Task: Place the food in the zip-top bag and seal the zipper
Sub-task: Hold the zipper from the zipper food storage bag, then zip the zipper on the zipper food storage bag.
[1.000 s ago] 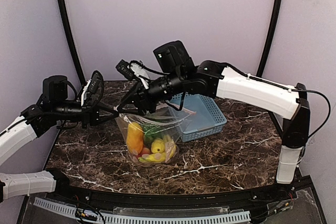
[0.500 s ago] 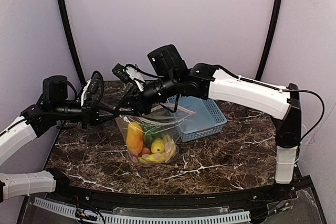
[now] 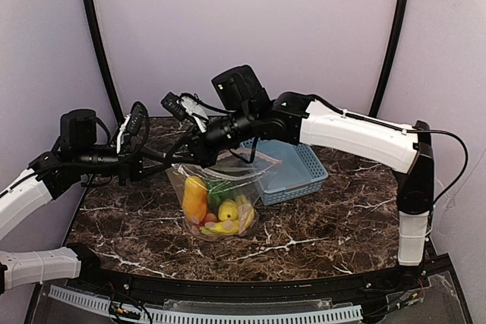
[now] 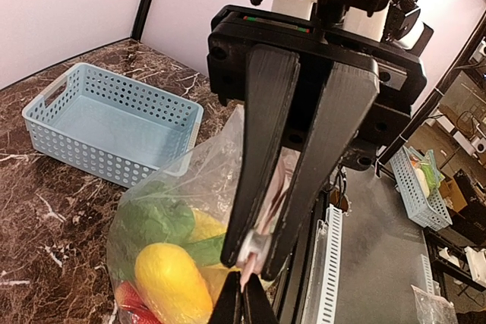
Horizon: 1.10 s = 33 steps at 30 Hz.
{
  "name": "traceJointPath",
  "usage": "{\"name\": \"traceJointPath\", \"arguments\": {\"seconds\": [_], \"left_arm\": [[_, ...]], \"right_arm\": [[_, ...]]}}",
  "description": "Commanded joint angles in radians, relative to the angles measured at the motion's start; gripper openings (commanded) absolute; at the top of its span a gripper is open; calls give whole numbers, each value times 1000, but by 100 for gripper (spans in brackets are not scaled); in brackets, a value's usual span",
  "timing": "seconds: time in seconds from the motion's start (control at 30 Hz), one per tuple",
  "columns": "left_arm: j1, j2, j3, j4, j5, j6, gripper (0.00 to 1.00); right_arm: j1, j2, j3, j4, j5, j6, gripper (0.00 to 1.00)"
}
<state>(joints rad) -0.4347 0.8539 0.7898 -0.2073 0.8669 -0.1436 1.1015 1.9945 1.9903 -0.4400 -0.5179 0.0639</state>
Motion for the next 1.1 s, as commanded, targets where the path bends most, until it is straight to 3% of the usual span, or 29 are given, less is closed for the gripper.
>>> {"name": "traceJointPath", "arguments": {"seconds": [0.0, 0.5, 1.07], "left_arm": [[2, -35, -7, 20, -66, -13, 1], [2, -67, -67, 136, -148, -97, 1], [2, -67, -66, 132, -240, -116, 1]], "right_arm": [[-3, -8, 14, 16, 15, -4, 3], [-25, -89, -91, 9, 64, -12, 0], [-40, -166, -176, -7, 117, -12, 0]]}}
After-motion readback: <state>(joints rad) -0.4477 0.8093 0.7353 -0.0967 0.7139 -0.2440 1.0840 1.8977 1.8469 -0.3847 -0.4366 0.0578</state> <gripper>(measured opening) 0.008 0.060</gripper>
